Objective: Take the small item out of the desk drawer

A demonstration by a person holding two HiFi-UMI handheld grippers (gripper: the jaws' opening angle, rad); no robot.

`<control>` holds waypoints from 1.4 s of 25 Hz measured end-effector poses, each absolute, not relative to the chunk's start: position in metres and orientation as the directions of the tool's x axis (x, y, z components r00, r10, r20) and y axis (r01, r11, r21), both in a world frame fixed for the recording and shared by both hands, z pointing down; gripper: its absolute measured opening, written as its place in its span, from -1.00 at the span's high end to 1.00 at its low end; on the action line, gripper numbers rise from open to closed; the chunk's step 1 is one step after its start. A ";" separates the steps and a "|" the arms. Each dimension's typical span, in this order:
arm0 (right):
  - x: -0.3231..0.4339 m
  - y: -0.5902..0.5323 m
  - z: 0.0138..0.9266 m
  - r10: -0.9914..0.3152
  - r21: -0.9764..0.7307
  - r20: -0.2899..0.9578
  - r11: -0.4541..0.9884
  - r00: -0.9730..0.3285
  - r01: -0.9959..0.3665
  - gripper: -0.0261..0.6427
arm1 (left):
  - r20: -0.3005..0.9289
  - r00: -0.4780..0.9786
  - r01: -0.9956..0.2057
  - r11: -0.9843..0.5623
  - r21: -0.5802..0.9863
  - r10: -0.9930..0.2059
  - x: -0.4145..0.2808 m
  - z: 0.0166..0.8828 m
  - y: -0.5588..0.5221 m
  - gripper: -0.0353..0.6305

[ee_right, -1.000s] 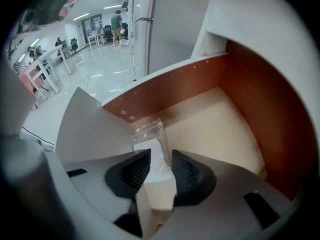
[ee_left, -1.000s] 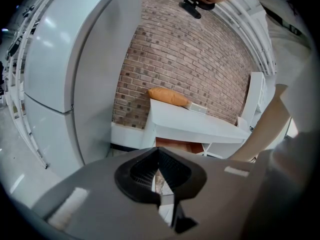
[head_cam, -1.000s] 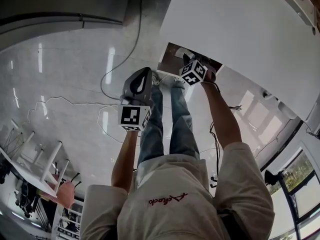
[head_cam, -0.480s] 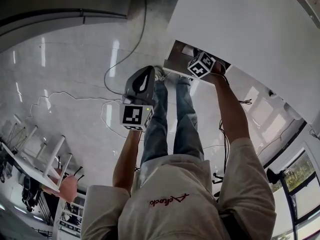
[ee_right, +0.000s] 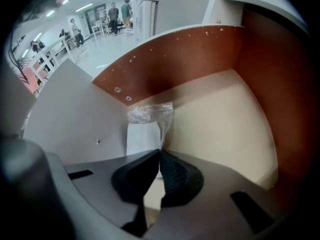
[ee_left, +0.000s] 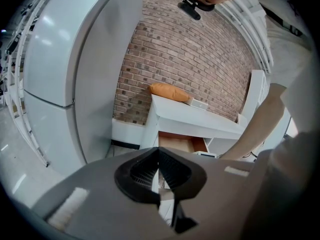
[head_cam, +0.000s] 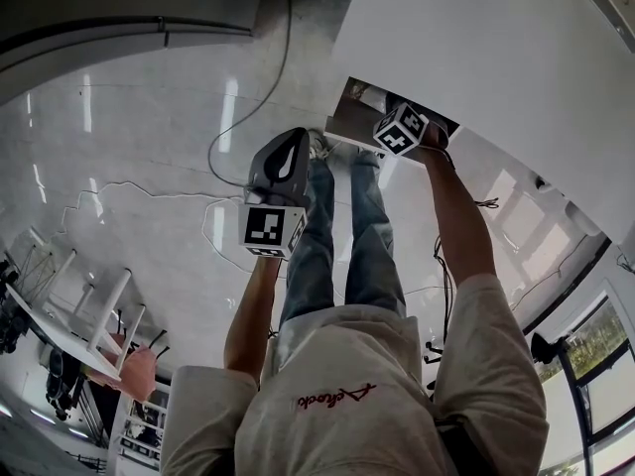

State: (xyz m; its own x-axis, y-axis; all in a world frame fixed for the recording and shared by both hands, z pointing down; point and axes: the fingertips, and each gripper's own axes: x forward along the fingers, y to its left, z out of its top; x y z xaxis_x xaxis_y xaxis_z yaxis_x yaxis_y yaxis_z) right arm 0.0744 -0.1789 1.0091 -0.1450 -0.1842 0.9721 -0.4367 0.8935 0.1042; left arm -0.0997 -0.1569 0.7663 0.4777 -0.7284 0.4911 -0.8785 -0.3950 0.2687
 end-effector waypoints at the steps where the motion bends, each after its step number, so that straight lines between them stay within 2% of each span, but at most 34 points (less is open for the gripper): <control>1: 0.074 -0.178 1.006 -0.192 0.109 0.970 0.890 -0.147 -0.442 0.89 | 0.489 0.480 -0.877 -0.397 0.269 -0.728 -0.098 0.765 -0.157 0.87; 19: 0.060 -0.153 0.903 -0.352 0.202 0.901 0.858 -0.252 -0.473 0.89 | 0.438 0.510 -0.860 -0.441 0.256 -0.741 -0.064 0.714 -0.144 0.87; 29: 0.052 -0.143 0.812 -0.497 0.094 0.789 0.680 -0.362 -0.727 0.89 | 0.409 0.497 -0.868 -0.434 0.241 -0.765 -0.063 0.681 -0.136 0.87; 35: 0.048 -0.137 0.760 -0.581 0.039 0.708 0.600 -0.401 -0.799 0.89 | 0.390 0.487 -0.873 -0.429 0.230 -0.781 -0.061 0.660 -0.138 0.87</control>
State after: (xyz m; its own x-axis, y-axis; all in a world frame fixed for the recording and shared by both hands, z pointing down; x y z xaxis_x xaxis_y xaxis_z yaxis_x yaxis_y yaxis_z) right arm 0.0480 -0.1370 0.7602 -0.4014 -0.5810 0.7080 -0.7991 0.5999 0.0393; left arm -0.0607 -0.1382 0.6597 0.4870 -0.7814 0.3901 -0.8733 -0.4292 0.2304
